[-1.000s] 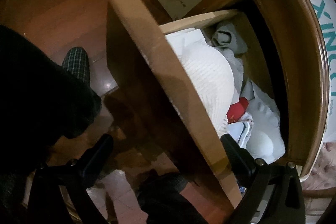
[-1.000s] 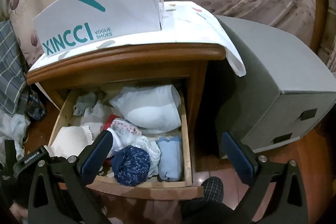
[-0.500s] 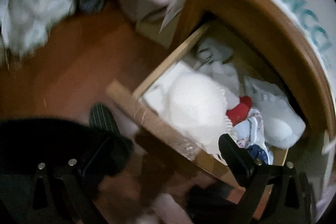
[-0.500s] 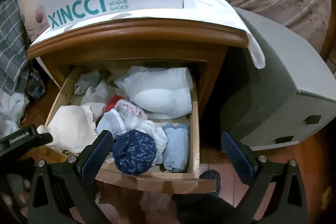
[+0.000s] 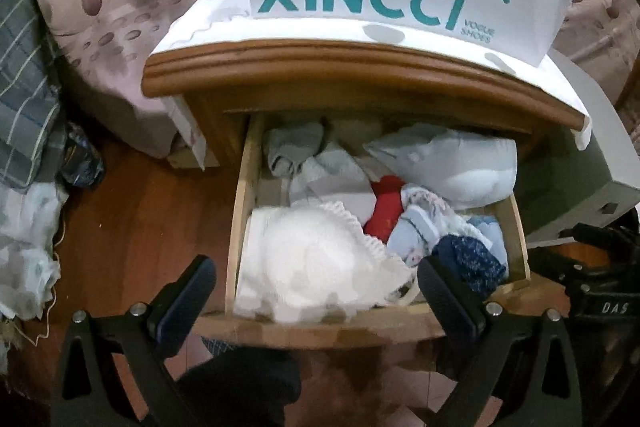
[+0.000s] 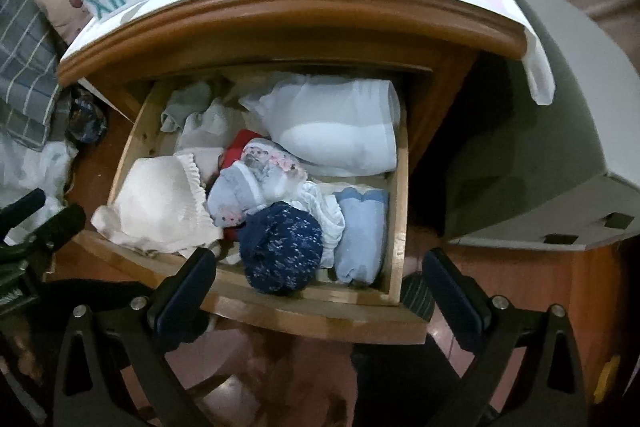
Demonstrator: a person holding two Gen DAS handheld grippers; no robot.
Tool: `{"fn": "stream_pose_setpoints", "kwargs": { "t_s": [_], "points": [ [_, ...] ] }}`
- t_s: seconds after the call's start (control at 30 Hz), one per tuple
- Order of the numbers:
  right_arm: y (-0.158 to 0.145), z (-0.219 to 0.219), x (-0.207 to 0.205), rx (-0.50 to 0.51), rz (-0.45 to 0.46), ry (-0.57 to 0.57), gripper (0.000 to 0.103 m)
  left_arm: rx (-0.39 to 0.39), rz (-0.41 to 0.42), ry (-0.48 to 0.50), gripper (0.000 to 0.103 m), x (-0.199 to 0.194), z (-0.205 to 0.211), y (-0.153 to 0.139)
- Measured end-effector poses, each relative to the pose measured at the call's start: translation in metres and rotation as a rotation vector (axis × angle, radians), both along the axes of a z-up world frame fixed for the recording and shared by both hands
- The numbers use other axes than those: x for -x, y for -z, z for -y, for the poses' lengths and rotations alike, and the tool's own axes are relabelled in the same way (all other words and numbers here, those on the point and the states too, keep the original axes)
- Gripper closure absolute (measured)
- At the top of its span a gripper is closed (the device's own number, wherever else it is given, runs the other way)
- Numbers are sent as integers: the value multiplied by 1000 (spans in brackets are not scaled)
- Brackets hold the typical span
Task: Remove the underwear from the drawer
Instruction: 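Grasp the cream lace bra with the left tool while the right tool grasps dark blue floral underwear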
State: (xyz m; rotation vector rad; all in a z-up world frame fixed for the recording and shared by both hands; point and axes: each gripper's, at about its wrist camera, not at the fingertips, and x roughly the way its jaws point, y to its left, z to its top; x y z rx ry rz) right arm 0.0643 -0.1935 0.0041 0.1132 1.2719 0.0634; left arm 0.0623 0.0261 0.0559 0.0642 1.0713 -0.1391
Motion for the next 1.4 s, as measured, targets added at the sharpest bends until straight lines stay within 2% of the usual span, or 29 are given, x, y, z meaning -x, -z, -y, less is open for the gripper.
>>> {"fn": "stream_pose_setpoints", "kwargs": {
  "t_s": [0.17, 0.3, 0.5, 0.57, 0.67, 0.77, 1.0, 1.13, 1.27, 1.4],
  "points": [
    [5, -6, -17, -4, -87, 10, 1, -2, -15, 12, 0, -20, -4, 16],
    [18, -15, -27, -39, -171, 11, 12, 3, -31, 5, 0, -30, -11, 30],
    [49, -29, -41, -45, -292, 18, 20, 115, -64, -63, 0, -37, -35, 44],
    [59, -34, -44, -32, -316, 11, 21, 163, -80, -93, 0, -39, -43, 48],
    [74, -41, -47, -13, -357, 11, 21, 170, -79, -133, 0, -42, -51, 48],
    [84, -47, -48, -2, -376, 5, 21, 216, -86, -157, 0, -42, -58, 49],
    [109, -59, -50, -9, -444, 16, 21, 233, -97, -199, 0, -44, -65, 53],
    [122, -64, -52, 4, -474, 22, 29, 223, -101, -194, 0, -43, -65, 55],
    [131, -65, -50, 7, -498, 41, 48, 225, -110, -213, 0, -43, -69, 58],
    [139, -52, -46, -47, -504, 73, 65, 236, -120, -234, 0, -44, -74, 59]
  ]
}}
